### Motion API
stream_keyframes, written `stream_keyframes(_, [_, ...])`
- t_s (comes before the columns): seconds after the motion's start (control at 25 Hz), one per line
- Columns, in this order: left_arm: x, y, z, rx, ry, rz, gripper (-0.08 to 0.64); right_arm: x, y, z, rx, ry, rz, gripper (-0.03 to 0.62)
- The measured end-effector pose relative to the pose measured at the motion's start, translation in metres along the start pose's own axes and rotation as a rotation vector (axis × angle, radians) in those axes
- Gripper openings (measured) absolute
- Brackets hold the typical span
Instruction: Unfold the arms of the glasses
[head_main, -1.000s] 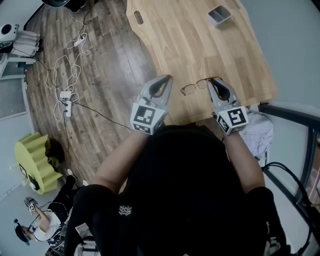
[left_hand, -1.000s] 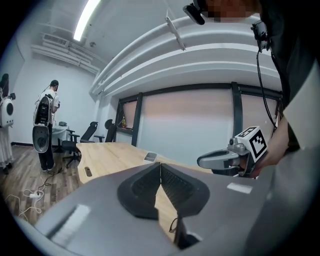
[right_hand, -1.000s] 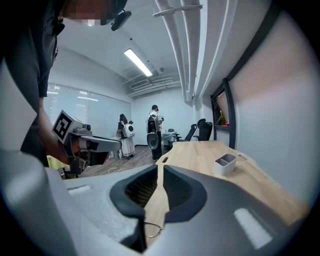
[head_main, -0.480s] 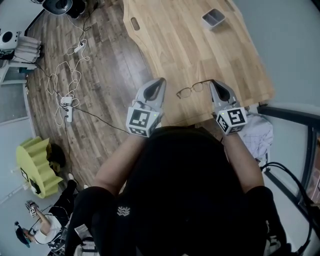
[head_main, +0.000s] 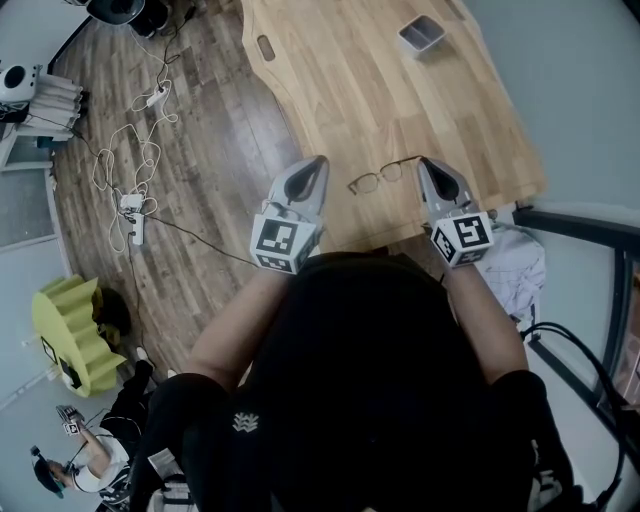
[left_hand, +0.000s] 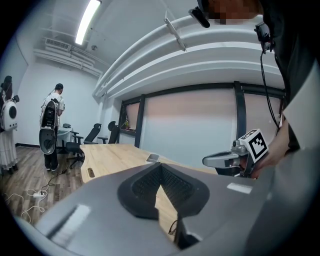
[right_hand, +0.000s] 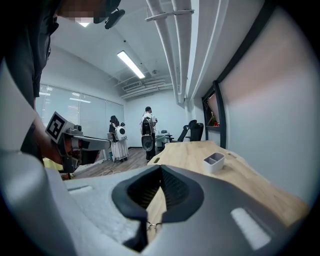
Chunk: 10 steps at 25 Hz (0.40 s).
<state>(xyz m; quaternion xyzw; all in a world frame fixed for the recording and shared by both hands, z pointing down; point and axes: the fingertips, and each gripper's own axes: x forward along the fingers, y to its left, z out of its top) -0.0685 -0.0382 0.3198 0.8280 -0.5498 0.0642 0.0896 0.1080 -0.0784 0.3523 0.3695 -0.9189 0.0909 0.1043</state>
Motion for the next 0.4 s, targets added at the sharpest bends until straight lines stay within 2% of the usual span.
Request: stream_keyframes(0.4, [-0.0010,0.0002,-0.0006,0.001,0.000,0.001,0.006,-0.0003,-0.0011,0.0020,-0.012,0.001,-0.003,0.000])
